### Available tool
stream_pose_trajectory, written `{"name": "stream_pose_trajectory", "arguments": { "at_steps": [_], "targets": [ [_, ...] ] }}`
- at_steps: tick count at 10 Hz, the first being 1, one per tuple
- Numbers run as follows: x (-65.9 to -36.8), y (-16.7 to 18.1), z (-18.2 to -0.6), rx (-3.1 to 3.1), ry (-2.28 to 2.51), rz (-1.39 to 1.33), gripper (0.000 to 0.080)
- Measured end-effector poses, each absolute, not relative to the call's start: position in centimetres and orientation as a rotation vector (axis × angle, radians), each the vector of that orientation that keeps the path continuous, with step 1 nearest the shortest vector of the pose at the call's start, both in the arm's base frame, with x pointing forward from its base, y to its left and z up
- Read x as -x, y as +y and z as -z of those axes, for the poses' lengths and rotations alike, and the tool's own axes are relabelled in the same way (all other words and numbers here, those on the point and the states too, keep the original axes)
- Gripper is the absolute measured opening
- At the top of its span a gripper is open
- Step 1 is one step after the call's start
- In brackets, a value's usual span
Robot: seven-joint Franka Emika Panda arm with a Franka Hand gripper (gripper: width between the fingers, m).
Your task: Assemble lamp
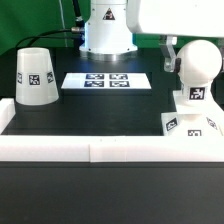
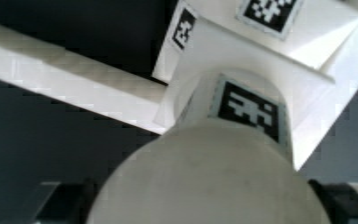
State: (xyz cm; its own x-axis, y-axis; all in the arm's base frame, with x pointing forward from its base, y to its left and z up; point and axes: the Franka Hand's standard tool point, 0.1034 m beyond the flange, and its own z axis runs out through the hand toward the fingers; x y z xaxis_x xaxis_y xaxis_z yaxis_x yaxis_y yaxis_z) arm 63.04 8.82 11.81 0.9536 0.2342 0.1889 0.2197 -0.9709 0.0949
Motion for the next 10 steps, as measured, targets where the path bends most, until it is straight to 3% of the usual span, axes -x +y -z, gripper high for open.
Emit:
{"name": "stream_pose_trajectory", "arguments": {
  "at_steps": [7,8,10],
  "targets": [
    [-63.1,8.2,-11.5,-3.068,-0.040,-0.355,0.0578],
    [-63.0,8.5,-11.6,-3.069,-0.034,-0.355,0.0681],
    [-62.5,9.2,-11.7,-3.074,-0.029,-0.353,0.0696]
  ]
}}
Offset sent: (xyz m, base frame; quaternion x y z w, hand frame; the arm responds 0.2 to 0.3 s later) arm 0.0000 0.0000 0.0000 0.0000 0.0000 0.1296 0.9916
